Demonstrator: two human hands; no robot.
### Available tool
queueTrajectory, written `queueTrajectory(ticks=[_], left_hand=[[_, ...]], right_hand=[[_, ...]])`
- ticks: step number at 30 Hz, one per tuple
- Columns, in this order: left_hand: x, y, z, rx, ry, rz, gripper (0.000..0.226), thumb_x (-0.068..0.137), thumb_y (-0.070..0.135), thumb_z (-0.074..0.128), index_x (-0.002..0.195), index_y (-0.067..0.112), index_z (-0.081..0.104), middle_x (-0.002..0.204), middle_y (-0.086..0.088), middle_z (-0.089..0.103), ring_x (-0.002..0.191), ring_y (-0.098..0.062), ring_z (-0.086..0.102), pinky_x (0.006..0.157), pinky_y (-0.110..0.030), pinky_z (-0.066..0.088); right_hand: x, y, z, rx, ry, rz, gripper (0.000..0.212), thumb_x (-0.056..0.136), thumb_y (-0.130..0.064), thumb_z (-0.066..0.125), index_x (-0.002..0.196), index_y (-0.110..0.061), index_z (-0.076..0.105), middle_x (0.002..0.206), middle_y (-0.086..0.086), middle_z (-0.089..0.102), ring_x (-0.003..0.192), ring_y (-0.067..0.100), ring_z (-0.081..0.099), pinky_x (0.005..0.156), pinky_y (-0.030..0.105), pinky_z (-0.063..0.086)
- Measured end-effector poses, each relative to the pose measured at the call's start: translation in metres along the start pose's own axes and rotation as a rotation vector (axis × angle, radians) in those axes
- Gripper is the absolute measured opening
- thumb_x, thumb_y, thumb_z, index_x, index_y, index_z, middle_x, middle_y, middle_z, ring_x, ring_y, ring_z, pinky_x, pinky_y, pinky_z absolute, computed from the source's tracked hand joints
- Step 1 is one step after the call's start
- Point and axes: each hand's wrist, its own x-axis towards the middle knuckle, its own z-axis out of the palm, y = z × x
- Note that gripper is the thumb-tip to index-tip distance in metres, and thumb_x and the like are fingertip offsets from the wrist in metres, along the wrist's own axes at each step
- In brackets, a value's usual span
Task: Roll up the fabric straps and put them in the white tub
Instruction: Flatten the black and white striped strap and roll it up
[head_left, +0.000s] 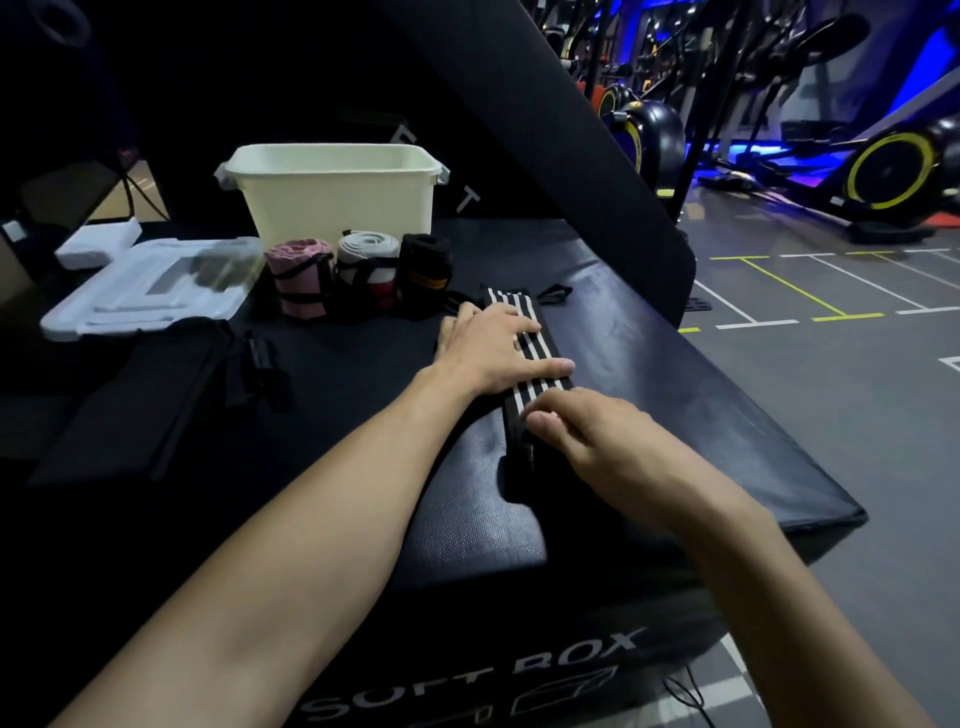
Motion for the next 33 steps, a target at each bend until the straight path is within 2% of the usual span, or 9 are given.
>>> queueTrajectory(ticks=[2,7,10,14,19,23,27,30,33], left_hand=[[0.001,-0.001,0.0,-0.007,-0.009,0.0,0.075,0.078,0.083,0.056,0.141,0.043,0.057,0.158,0.014,0.041,0.141,-0.024,0.033,0.115,-0.041,0.025],[0.003,-0.002,0.003,0.022,-0.06,-0.003,0.064,0.089,0.076,0.047,0.144,0.045,0.053,0.162,0.014,0.036,0.14,-0.024,0.028,0.117,-0.044,0.021],[0.002,-0.002,0.002,0.047,-0.092,-0.01,0.064,0.091,0.078,0.041,0.146,0.046,0.049,0.164,0.013,0.031,0.144,-0.025,0.022,0.117,-0.049,0.018],[0.003,-0.006,-0.002,0.064,-0.189,0.008,0.058,0.099,0.07,0.033,0.152,0.05,0.036,0.169,0.013,0.019,0.149,-0.024,0.014,0.117,-0.047,0.009],[0.005,-0.011,-0.003,0.059,-0.163,0.016,0.062,0.094,0.077,0.039,0.15,0.05,0.042,0.167,0.015,0.025,0.15,-0.022,0.016,0.118,-0.046,0.01],[0.007,-0.016,-0.003,-0.005,-0.076,0.019,0.069,0.083,0.083,0.051,0.142,0.047,0.054,0.16,0.018,0.038,0.143,-0.017,0.026,0.115,-0.042,0.015],[0.008,-0.017,-0.008,-0.06,-0.051,0.045,0.068,0.076,0.081,0.064,0.133,0.044,0.064,0.149,0.018,0.051,0.138,-0.02,0.033,0.11,-0.038,0.02],[0.008,-0.018,-0.017,-0.079,-0.142,0.088,0.066,0.075,0.077,0.069,0.131,0.044,0.065,0.145,0.019,0.054,0.137,-0.02,0.032,0.106,-0.035,0.019],[0.004,-0.02,-0.028,-0.042,-0.255,0.147,0.056,0.085,0.066,0.068,0.137,0.046,0.061,0.153,0.02,0.046,0.141,-0.021,0.028,0.119,-0.044,0.018]], right_hand=[[0.0,0.0,0.004,0.049,0.105,-0.048,0.013,0.101,-0.043,0.052,0.113,-0.039,0.054,0.111,-0.018,0.052,0.108,0.016,0.056,0.093,0.049,0.045],[0.0,-0.002,0.017,-0.112,0.5,-0.195,0.01,0.09,-0.032,0.069,0.087,-0.03,0.06,0.093,-0.011,0.062,0.085,0.015,0.054,0.072,0.035,0.035],[-0.003,0.002,0.022,-0.216,0.62,-0.252,0.017,0.09,-0.04,0.063,0.082,-0.025,0.065,0.083,-0.009,0.065,0.075,0.016,0.057,0.068,0.034,0.035],[-0.013,0.014,0.018,-0.229,0.458,-0.224,0.038,0.089,-0.064,0.053,0.101,-0.032,0.07,0.101,-0.014,0.068,0.09,0.013,0.064,0.08,0.036,0.044],[-0.014,0.024,0.016,-0.234,0.317,-0.242,0.056,0.077,-0.044,0.08,0.129,-0.032,0.064,0.123,-0.013,0.067,0.11,0.016,0.063,0.083,0.033,0.042],[-0.012,0.022,0.014,-0.246,0.323,-0.248,0.059,0.077,-0.043,0.079,0.13,-0.028,0.06,0.12,-0.01,0.069,0.109,0.017,0.064,0.079,0.031,0.038],[-0.012,0.018,0.007,-0.241,0.267,-0.243,0.046,0.081,-0.044,0.077,0.121,-0.03,0.057,0.115,-0.012,0.068,0.107,0.016,0.062,0.082,0.035,0.042],[-0.016,0.015,0.0,-0.245,0.189,-0.243,0.04,0.086,-0.053,0.069,0.119,-0.038,0.052,0.11,-0.016,0.065,0.104,0.009,0.058,0.09,0.035,0.039],[-0.021,0.012,-0.006,-0.209,0.158,-0.26,0.036,0.089,-0.056,0.065,0.118,-0.039,0.052,0.105,-0.019,0.064,0.093,0.0,0.052,0.091,0.032,0.037]])
